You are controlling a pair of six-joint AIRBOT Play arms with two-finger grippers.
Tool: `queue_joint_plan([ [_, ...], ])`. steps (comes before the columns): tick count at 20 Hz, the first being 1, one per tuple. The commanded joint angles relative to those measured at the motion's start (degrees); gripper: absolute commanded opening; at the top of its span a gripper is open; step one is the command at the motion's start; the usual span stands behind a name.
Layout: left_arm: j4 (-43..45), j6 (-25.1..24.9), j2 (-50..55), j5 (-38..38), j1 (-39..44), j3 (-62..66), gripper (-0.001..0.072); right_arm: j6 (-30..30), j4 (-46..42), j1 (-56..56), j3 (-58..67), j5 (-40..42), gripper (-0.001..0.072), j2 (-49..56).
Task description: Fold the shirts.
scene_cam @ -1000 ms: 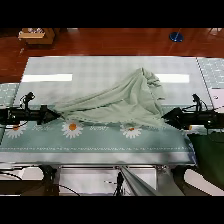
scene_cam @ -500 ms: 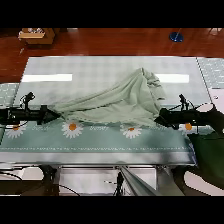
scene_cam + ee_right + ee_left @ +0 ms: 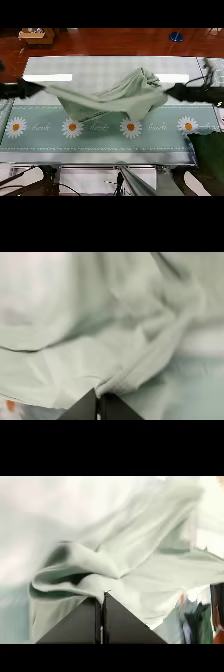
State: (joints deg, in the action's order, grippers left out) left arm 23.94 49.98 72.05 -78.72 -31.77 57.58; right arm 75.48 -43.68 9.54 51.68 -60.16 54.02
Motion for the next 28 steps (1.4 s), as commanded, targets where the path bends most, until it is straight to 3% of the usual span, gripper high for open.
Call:
queue_joint_plan([
  [1, -12.7, 2.8, -13.2, -0.3, 0.0, 11.6, 0.0026, 2.0, -0.9, -0.1, 16.2, -0.2, 0.002, -8.8],
  [3, -15.0, 3.9, -21.3, 4.0, 0.0, 18.3, 0.0025, 4.9, -3.9, -0.1, 27.1, 0.7, 0.002, -10.7],
  [6, -11.6, 7.3, -32.0, 15.0, -0.1, 28.1, 0.0026, 8.6, -10.4, -0.1, 42.8, 0.2, 0.002, -10.9],
  [8, -4.6, 11.7, -37.5, 21.6, -0.1, 33.7, 0.0026, 11.3, -16.1, -0.1, 51.7, -0.2, 0.002, -10.9],
  [10, 6.0, 19.3, -41.3, 22.4, -0.1, 39.1, 0.0026, 13.4, -19.9, -0.1, 58.4, -2.9, 0.002, -10.9],
  [14, 22.9, 32.5, -45.1, 9.0, 0.0, 48.5, 0.0026, 15.7, -22.8, -0.1, 68.6, -16.2, 0.002, -11.2],
  [20, 27.3, 39.6, -44.6, -9.7, 3.7, 55.9, 0.0025, 15.3, -34.6, -0.1, 71.1, -27.4, 0.0019, -14.5],
  [22, 30.8, 39.9, -42.3, -16.9, 6.5, 55.6, 0.0026, 11.7, -38.9, -0.1, 71.0, -36.2, 0.0018, -12.9],
  [24, 35.0, 35.2, -40.0, -24.6, 7.5, 52.4, 0.0025, 9.3, -40.9, -0.1, 70.0, -46.3, 0.0019, -9.0],
  [25, 37.1, 33.4, -39.3, -26.9, 7.4, 48.8, 0.0025, 8.6, -38.3, -0.5, 66.1, -46.1, 0.0019, -8.5],
  [28, 38.2, 31.6, -39.5, -24.5, 7.5, 31.0, 0.0025, 8.0, -36.8, -0.5, 51.4, -45.3, 0.0019, -6.5],
])
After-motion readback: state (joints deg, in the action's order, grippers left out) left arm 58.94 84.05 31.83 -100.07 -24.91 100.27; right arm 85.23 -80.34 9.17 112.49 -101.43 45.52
